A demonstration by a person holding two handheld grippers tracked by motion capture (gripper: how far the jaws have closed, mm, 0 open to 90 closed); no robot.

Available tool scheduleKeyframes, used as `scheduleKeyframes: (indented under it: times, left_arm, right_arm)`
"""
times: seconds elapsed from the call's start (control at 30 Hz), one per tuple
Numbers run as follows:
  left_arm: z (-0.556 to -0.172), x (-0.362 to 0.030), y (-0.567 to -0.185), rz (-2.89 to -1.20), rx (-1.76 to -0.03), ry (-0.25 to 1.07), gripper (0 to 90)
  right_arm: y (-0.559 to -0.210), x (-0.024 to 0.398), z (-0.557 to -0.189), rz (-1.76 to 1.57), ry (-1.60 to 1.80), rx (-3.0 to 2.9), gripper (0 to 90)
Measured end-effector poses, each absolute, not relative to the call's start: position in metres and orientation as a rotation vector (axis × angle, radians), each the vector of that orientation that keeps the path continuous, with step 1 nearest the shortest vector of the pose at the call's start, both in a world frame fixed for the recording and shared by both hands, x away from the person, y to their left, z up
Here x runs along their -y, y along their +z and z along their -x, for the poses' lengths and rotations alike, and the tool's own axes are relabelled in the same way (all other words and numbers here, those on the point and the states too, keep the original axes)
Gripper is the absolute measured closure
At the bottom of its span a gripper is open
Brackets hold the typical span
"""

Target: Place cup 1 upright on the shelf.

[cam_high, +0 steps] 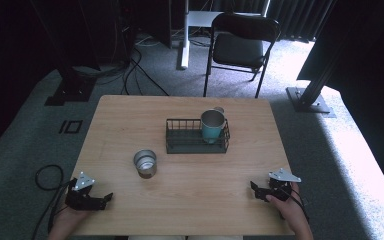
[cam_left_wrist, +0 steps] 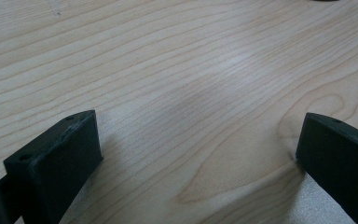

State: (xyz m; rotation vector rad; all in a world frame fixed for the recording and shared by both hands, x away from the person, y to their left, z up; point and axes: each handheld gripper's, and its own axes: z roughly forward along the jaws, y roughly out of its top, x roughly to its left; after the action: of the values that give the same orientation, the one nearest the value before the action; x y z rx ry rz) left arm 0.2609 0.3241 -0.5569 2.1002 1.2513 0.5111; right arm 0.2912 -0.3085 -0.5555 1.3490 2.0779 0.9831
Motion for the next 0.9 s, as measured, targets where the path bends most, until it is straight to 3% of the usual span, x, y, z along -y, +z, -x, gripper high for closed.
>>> scheduleKeyframes:
  times: [0.9]
  left_arm:
    - [-0.261, -0.324, -0.557, -2.101, -1.251, 0.512, 0.4]
  right_arm:
    - [-0.558, 0.331, -0.279, -1.427, 0.923, -2.107, 13.3]
